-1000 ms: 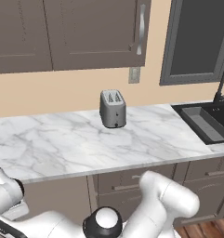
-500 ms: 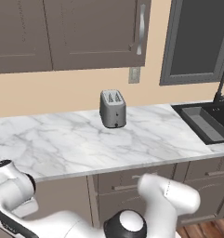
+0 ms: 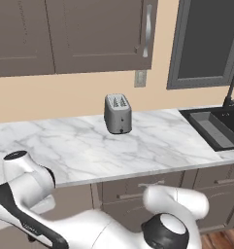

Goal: Take the pizza cutter from the drawer on the left and place it on the dining counter for cutting.

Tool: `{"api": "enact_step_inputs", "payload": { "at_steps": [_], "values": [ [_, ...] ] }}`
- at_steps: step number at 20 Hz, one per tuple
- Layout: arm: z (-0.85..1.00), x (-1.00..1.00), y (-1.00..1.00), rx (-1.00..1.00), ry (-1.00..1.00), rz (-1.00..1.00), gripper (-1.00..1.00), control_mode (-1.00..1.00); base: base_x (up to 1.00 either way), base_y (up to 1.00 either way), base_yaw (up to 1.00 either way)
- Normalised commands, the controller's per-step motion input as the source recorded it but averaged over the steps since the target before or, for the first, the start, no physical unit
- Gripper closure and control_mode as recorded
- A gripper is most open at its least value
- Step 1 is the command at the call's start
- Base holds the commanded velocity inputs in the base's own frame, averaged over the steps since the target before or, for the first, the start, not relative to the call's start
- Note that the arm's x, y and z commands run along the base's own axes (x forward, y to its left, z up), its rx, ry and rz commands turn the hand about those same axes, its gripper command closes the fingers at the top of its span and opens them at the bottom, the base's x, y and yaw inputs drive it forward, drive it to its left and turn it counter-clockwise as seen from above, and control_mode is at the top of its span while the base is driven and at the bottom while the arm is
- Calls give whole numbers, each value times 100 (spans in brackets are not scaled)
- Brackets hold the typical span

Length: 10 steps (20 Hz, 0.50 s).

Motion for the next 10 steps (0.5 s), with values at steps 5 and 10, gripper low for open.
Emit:
{"api": "enact_step_inputs", "payload": {
  "at_steps": [5,10],
  "values": [
    [77,-2,-76,5,0,-7,100,-100,0,0,0],
    [75,0,-91,5,0,-11,100,-100,0,0,0]
  ]
}}
